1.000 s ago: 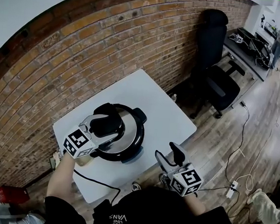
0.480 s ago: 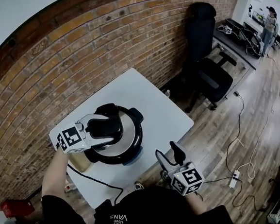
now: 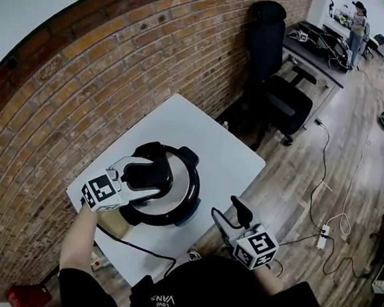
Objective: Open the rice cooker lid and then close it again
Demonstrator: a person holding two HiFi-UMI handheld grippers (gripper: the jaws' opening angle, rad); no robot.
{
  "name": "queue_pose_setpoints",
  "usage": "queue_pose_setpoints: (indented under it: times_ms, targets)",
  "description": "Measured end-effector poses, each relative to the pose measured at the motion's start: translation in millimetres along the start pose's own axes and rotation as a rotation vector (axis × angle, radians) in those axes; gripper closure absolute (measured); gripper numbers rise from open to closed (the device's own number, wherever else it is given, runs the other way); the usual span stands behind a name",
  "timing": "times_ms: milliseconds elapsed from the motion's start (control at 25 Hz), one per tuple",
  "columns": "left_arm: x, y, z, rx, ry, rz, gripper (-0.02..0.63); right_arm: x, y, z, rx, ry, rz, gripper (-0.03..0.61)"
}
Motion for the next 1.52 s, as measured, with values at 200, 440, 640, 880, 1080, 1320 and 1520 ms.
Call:
queue_pose_setpoints:
  times_ms: [200, 440, 640, 880, 1080, 1320, 1520]
  targets:
    - [0.6, 2.1, 3.0, 0.023, 0.006, 0.002, 0.334, -6.1, -1.6, 9.1, 0.004, -0.034, -0.005, 0.311]
    - [5.2, 16.4, 6.3, 0.032, 0.019, -0.057, 0.336, -10.7, -6.4, 24.5, 0.015, -0.073, -0.016, 0.311]
    - [9.7, 23.6, 13.5, 0.042, 0.059, -0.061, 0.336, -11.2, -8.5, 37.3, 0.025, -0.083, -0.024, 0.311]
    - [22.7, 38.5, 26.3, 0.076, 0.164, -0.038, 0.336, -1.6, -5.1, 45.0, 0.050, -0.035, -0.018, 0.311]
    - [36.7, 43.2, 44.1, 0.124, 0.310, 0.038, 0.336, 12.3, 2.2, 45.5, 0.047, 0.042, -0.001, 0.311]
    - [72.7, 40.3, 81.3, 0.242, 0.582, 0.197, 0.337, 28.4, 18.0, 44.8, 0.046, 0.160, 0.041, 0.311]
    - [111.2, 34.5, 108.5, 0.294, 0.817, 0.286, 0.337, 32.3, 22.0, 37.9, 0.031, 0.261, 0.058, 0.311]
Point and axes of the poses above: the fingertips, and each gripper's own axes: z backward along the fingers, x to its right, y out of its top, the point moved 5 cm from there along z, backward along the fingers, and after that the axes turned 4 degrees about z, right-handed, at the moved point
